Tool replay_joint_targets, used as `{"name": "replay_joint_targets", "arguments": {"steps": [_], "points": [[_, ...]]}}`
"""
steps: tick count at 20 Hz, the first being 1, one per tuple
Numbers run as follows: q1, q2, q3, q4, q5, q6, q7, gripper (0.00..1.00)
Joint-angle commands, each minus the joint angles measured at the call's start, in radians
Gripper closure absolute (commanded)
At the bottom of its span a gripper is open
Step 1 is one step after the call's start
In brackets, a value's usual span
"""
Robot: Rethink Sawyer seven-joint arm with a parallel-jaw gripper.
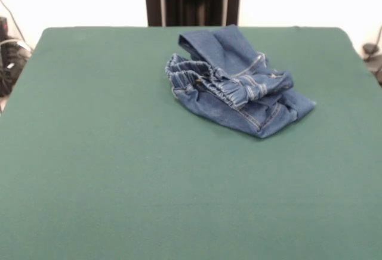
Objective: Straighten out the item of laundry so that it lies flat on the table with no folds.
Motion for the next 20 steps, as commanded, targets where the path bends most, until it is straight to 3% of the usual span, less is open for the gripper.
{"name": "replay_joint_targets", "arguments": {"steps": [1, 11, 20], "points": [[-0.022, 0.178, 0.084, 0.053, 0.047, -0.102, 0.236, 0.0], [-0.018, 0.339, 0.067, -0.021, 0.061, -0.199, 0.239, 0.0], [-0.047, 0.394, 0.058, -0.164, 0.059, -0.103, 0.165, 0.0]]}}
